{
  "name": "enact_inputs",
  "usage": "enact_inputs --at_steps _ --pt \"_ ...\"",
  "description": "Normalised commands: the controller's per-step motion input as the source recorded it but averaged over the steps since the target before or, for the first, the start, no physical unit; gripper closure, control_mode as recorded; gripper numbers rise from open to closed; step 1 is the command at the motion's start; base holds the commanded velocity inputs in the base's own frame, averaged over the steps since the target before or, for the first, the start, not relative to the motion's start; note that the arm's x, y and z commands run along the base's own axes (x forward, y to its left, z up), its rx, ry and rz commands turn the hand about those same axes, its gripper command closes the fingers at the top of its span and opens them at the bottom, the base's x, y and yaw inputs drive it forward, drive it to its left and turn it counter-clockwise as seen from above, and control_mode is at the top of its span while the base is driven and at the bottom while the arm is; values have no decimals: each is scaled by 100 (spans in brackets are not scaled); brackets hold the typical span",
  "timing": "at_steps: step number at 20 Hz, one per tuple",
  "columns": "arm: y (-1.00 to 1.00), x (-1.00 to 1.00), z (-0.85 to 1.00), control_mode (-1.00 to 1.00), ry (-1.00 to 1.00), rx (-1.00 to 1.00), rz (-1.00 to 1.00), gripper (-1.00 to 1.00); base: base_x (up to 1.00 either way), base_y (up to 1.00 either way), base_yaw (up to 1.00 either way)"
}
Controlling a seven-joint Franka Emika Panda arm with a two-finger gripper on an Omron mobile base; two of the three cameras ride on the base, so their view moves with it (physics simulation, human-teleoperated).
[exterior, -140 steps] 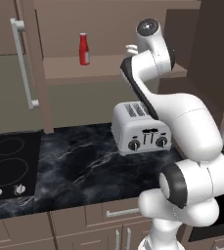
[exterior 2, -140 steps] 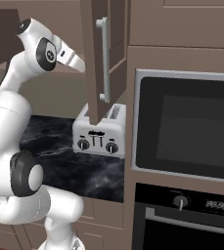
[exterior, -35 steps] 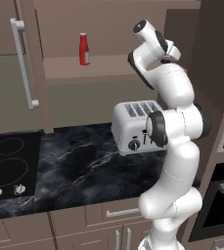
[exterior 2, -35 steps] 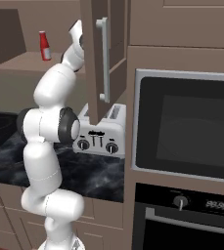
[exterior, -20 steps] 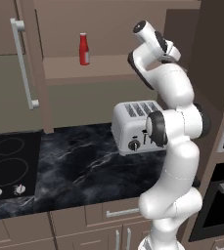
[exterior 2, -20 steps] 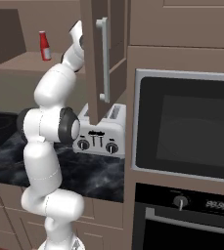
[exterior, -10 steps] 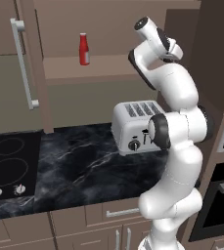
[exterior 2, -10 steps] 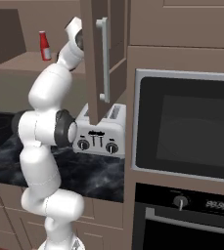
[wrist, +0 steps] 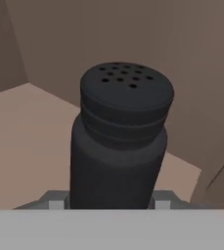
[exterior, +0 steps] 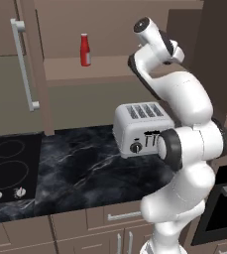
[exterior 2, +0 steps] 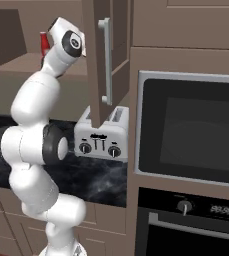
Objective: Take 2 condiments from the cabinet and move them on the counter near the stove.Make sure the condiments are lined up with each other, next to each other.
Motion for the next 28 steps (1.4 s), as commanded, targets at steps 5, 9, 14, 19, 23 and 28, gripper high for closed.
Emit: enact_inputs --at_steps 5,9,14,19,23,28 --pt "37 -70 7 -100 -5 0 12 100 0 0 0" --pt "37 -83 26 -100 -3 0 15 100 0 0 0" --pt "46 -77 28 -100 0 0 20 100 0 0 0" --pt "42 -80 6 -100 0 0 28 100 0 0 0" --pt "42 -70 0 -100 0 0 32 100 0 0 0" --pt "39 -58 0 -100 0 0 35 100 0 0 0"
